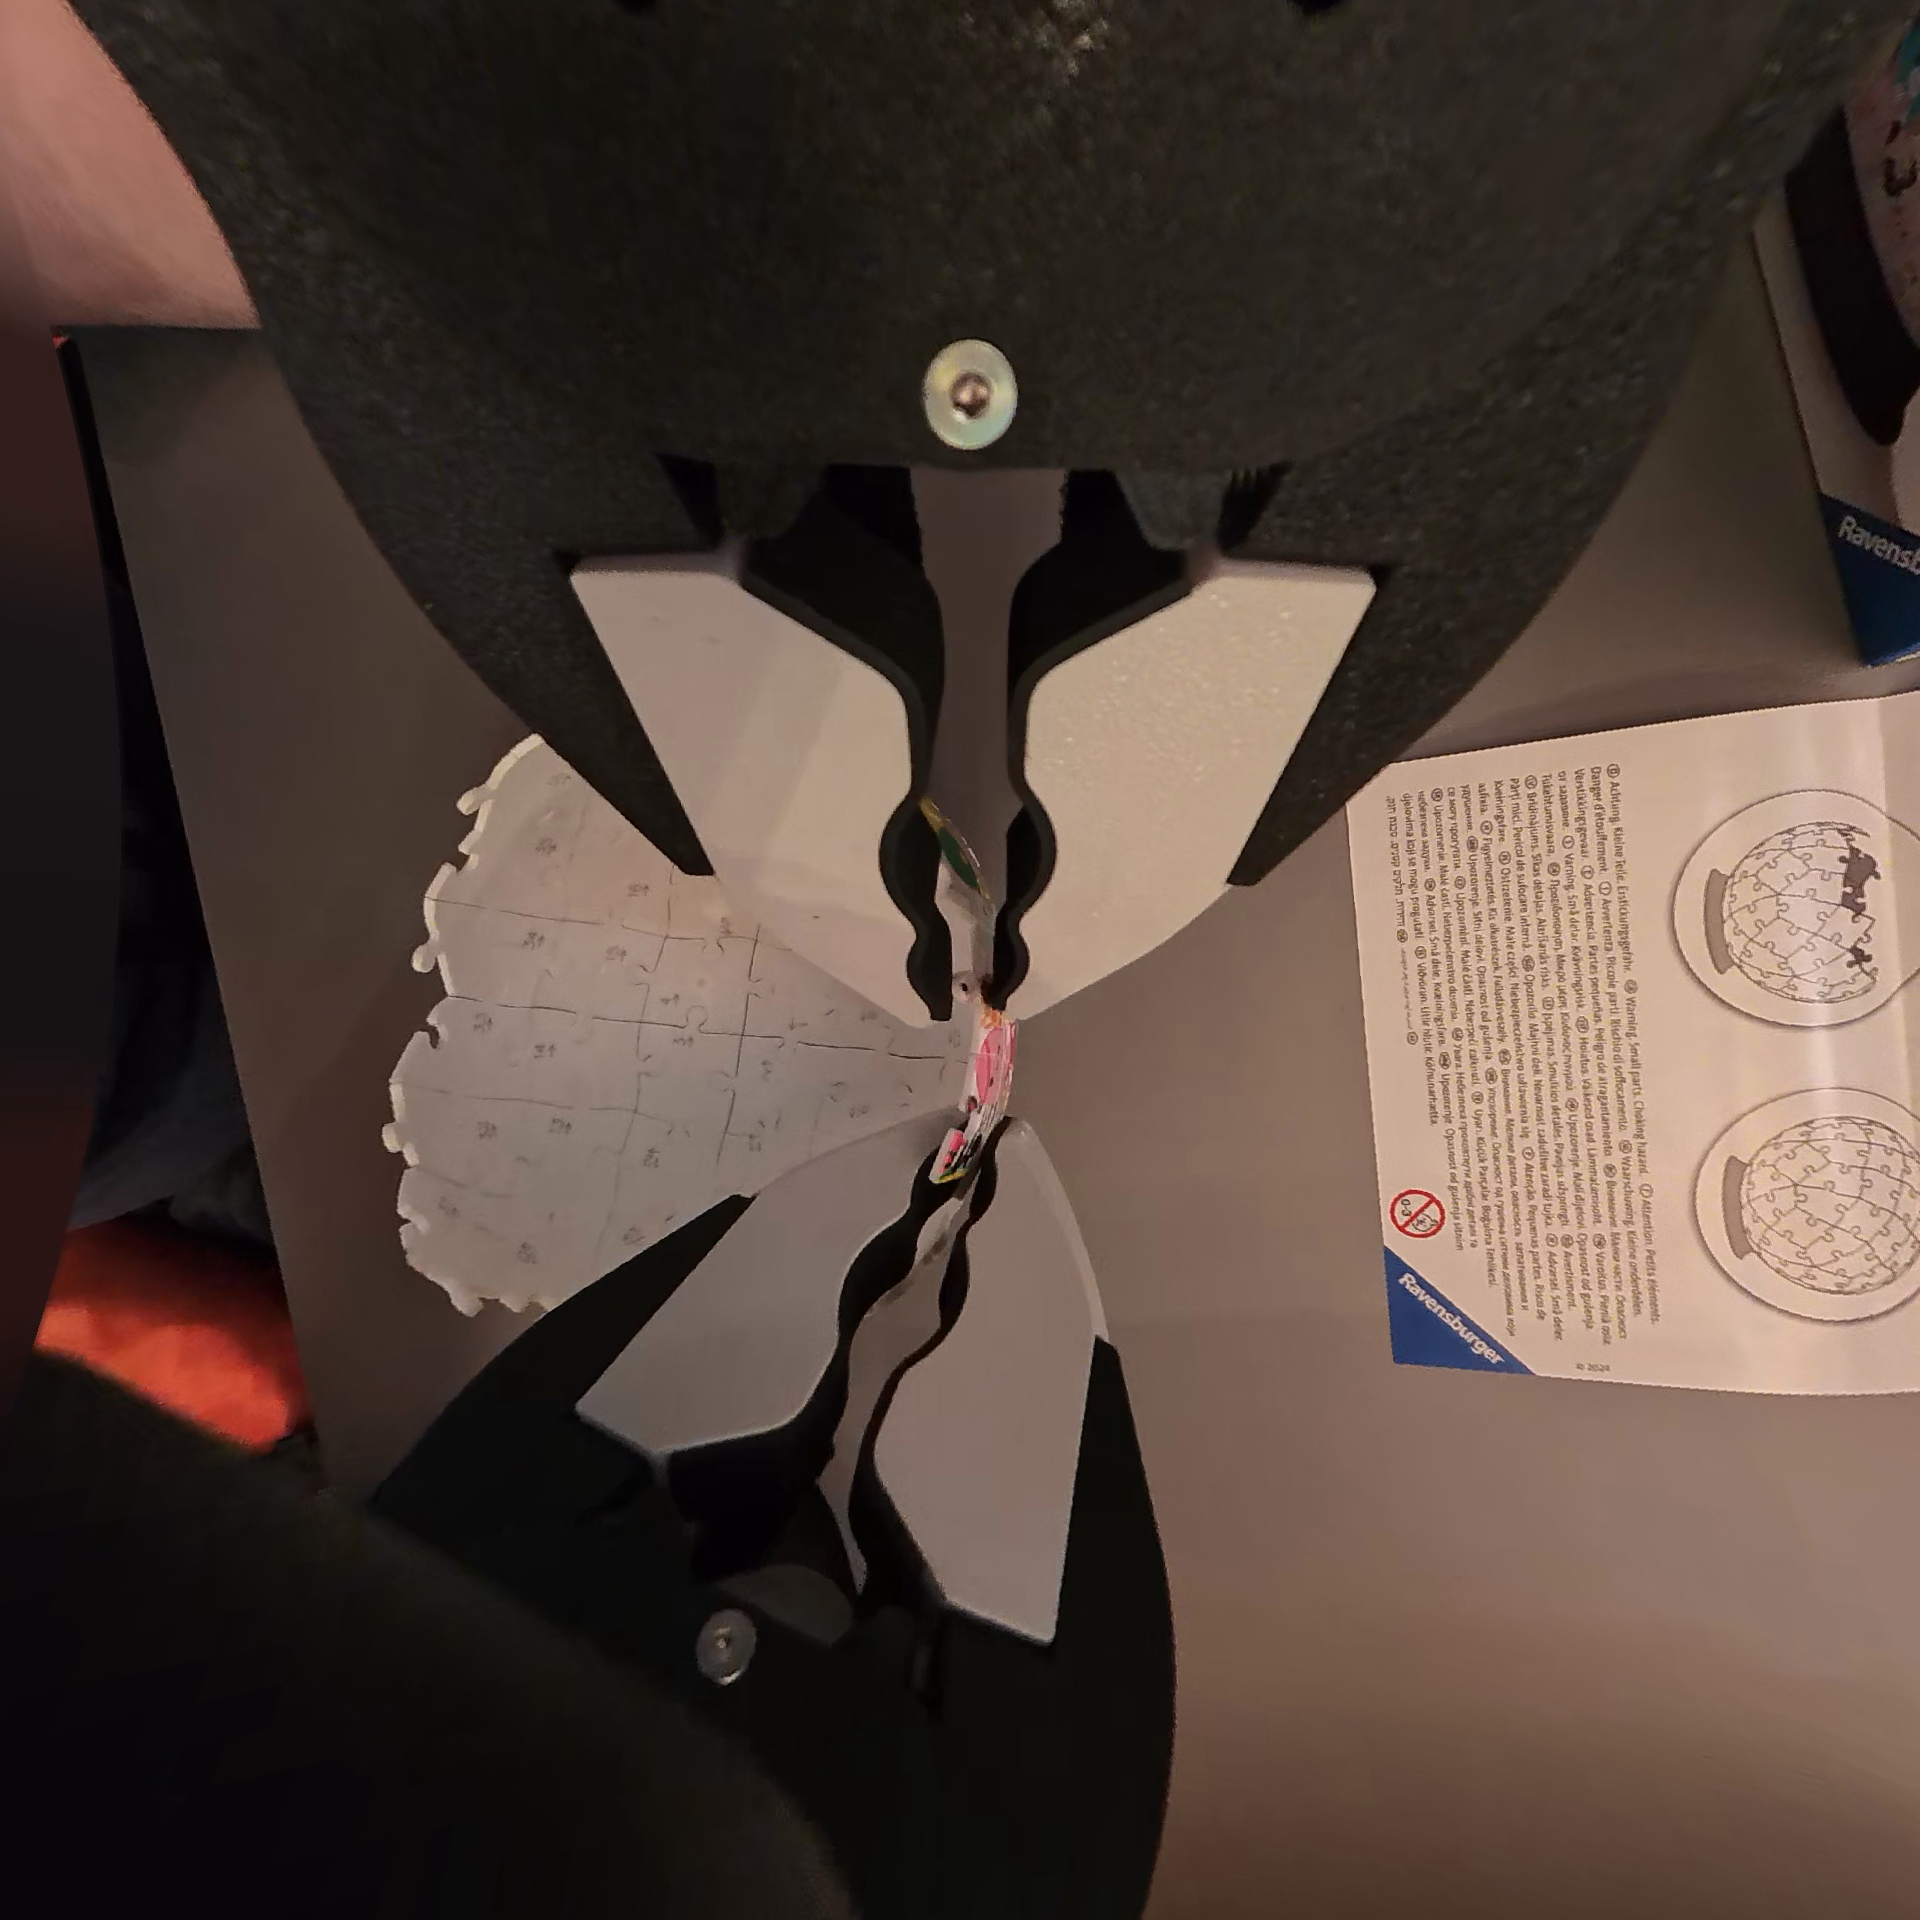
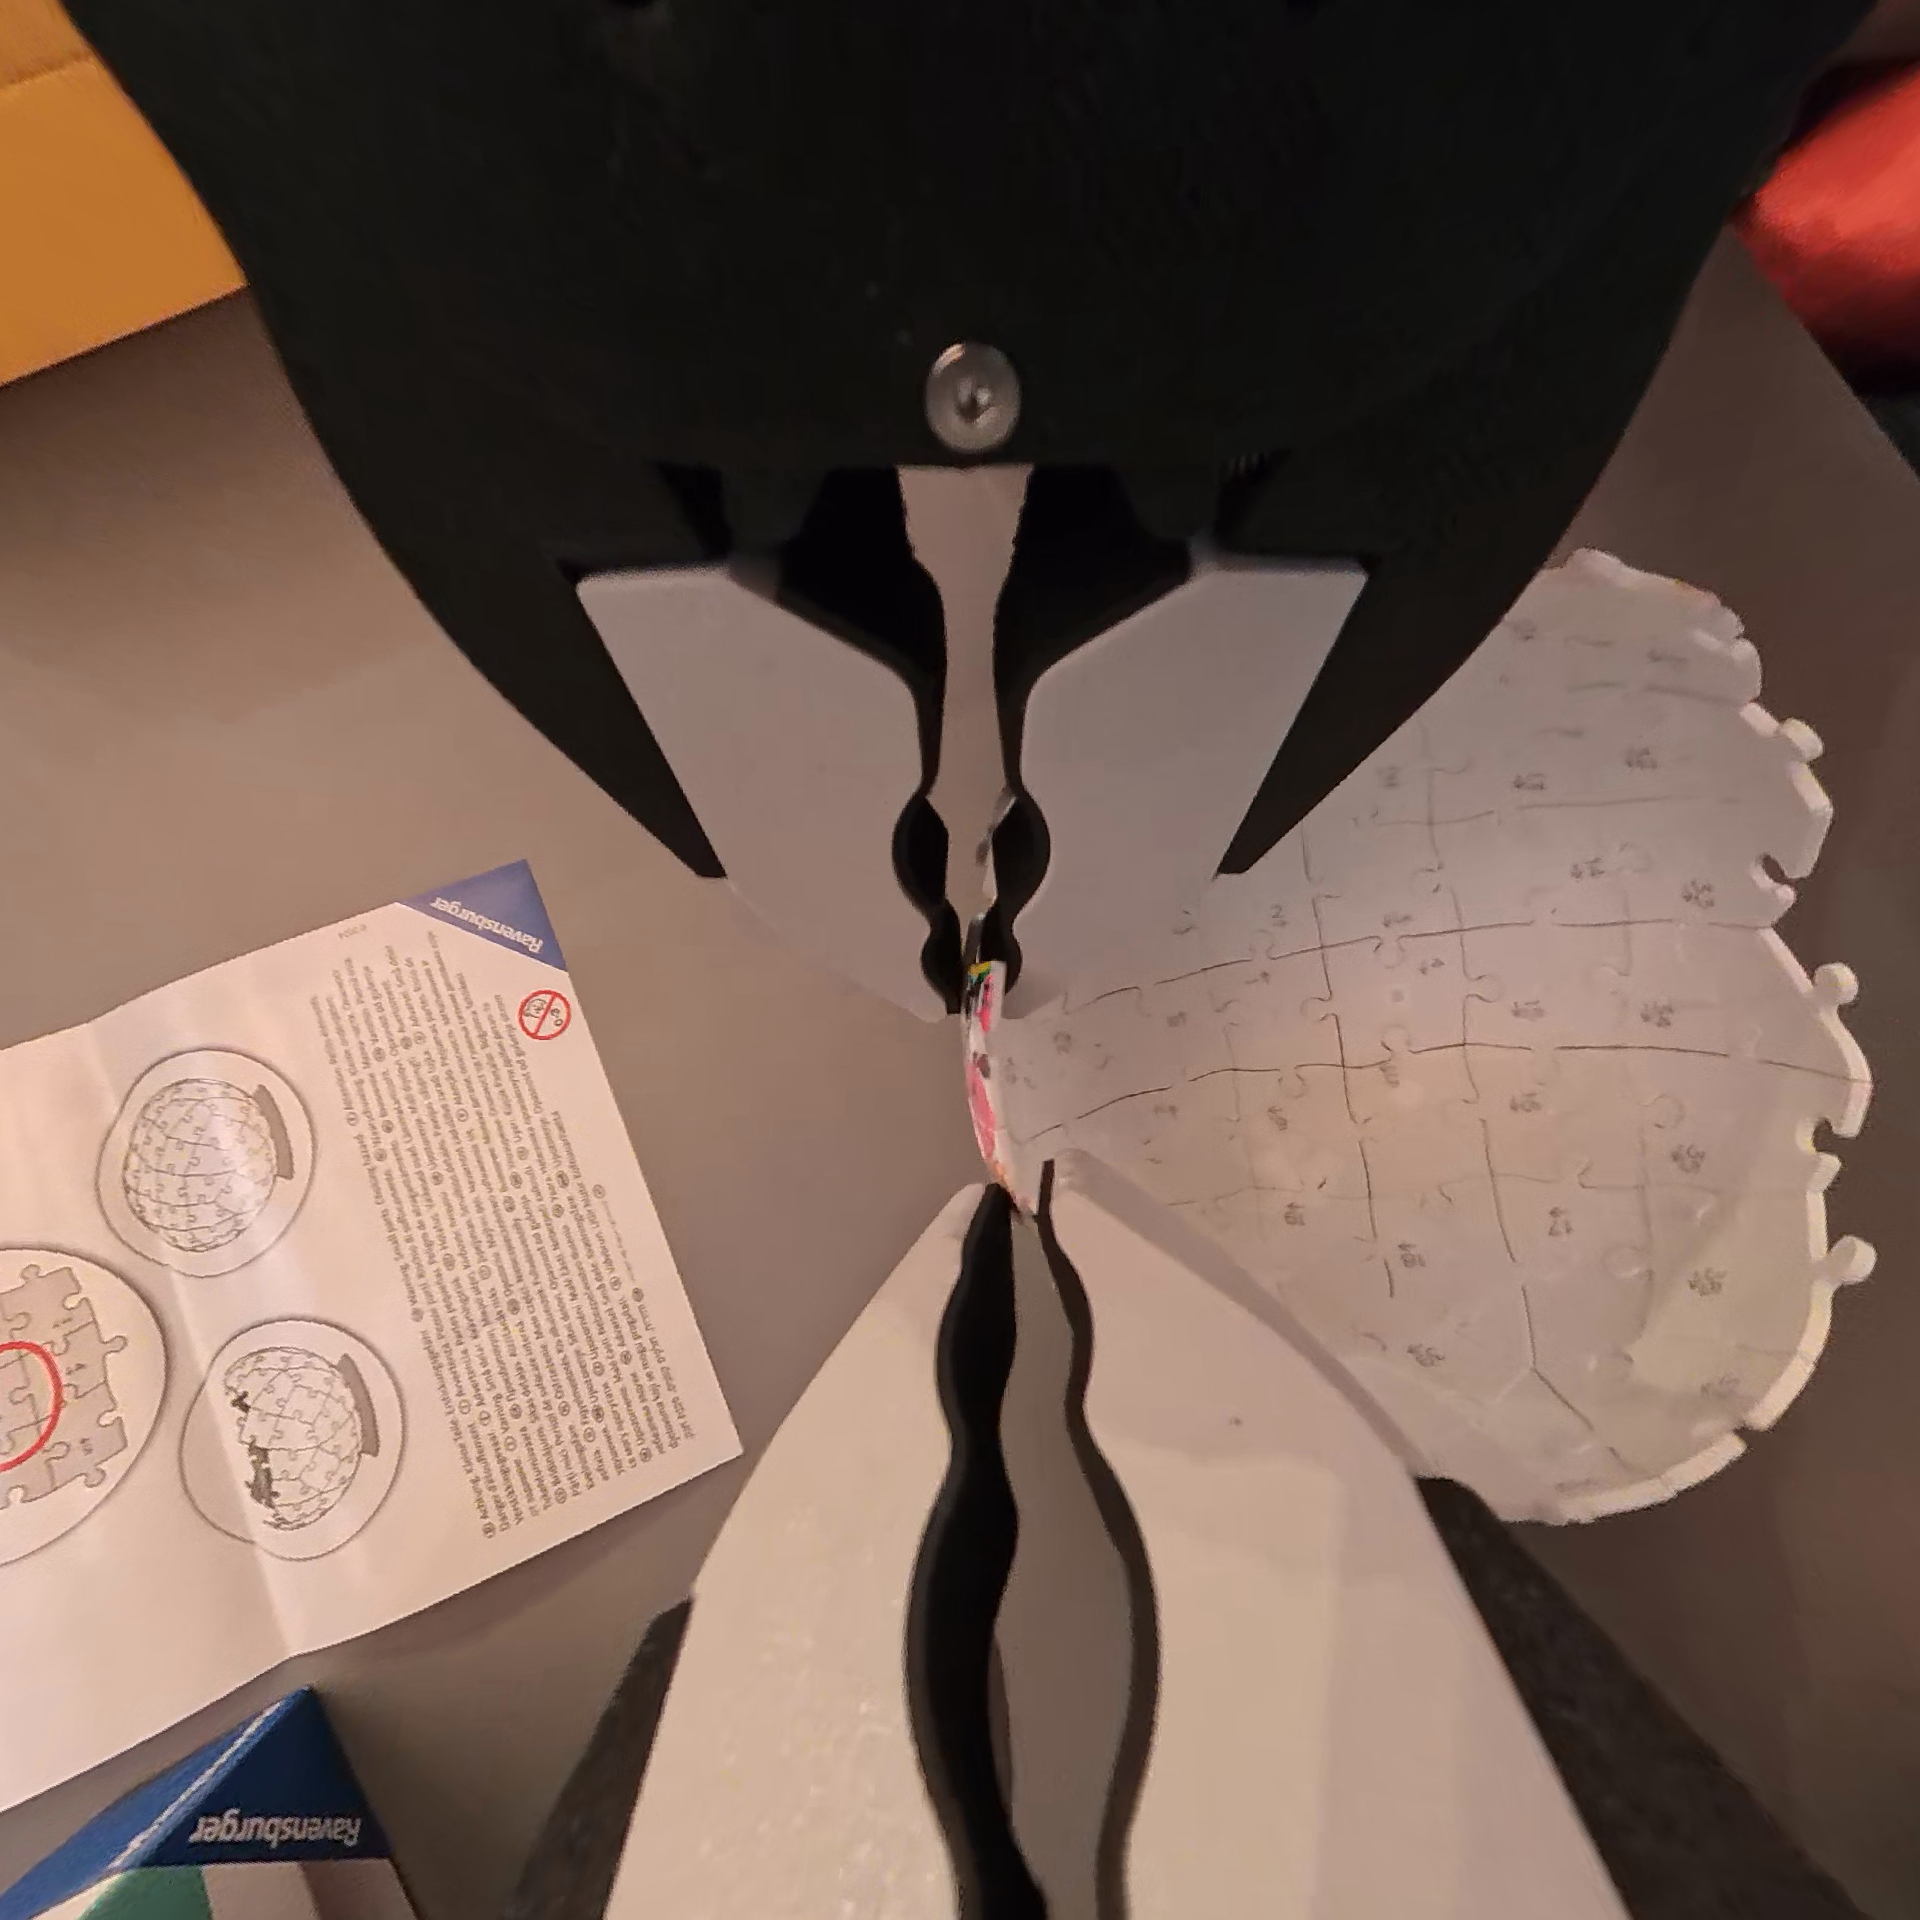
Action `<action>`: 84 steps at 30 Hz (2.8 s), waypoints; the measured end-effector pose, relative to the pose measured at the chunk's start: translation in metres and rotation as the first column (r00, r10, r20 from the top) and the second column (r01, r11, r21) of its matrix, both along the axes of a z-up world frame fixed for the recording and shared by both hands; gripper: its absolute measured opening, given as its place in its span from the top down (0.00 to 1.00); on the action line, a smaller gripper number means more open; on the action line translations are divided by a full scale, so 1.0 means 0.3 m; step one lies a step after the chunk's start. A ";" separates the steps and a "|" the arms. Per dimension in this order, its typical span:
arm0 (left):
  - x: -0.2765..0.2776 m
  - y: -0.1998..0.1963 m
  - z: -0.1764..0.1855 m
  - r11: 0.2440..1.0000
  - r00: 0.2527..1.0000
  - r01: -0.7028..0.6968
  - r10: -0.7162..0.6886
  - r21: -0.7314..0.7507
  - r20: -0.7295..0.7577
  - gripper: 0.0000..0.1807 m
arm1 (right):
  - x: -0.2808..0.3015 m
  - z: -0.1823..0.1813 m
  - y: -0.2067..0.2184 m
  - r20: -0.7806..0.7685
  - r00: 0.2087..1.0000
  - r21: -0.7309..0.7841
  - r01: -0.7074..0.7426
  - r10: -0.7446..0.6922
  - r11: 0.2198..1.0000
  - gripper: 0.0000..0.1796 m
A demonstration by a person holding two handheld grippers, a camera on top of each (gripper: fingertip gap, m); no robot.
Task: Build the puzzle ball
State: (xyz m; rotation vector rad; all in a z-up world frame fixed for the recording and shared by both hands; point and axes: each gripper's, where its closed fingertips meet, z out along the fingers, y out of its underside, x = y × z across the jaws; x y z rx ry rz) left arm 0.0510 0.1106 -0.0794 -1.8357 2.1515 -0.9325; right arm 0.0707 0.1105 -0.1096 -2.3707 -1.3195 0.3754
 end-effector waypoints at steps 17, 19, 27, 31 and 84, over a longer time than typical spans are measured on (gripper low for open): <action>0.003 0.001 0.001 1.000 1.000 -0.004 0.004 -0.002 0.000 0.96 | 0.020 0.068 -0.003 -0.062 0.997 0.018 0.043 -0.042 0.999 0.93; 0.004 0.001 0.000 1.000 1.000 -0.006 0.006 -0.006 -0.001 0.96 | 0.019 0.063 0.001 -0.040 0.998 0.013 0.053 -0.053 0.998 0.90; 0.004 -0.001 0.002 1.000 1.000 -0.001 0.001 -0.003 0.000 0.96 | 0.015 0.000 0.001 0.061 0.997 -0.041 0.053 -0.050 0.998 0.94; 0.003 -0.002 0.002 1.000 1.000 0.002 -0.002 -0.003 -0.001 0.96 | 0.006 -0.001 -0.008 0.047 0.998 -0.066 0.047 -0.044 0.997 0.98; -0.952 -0.595 0.188 0.791 0.440 -0.606 0.427 -0.090 0.790 0.79 | -0.170 0.221 -0.650 -0.810 0.559 0.432 0.361 0.178 0.827 0.91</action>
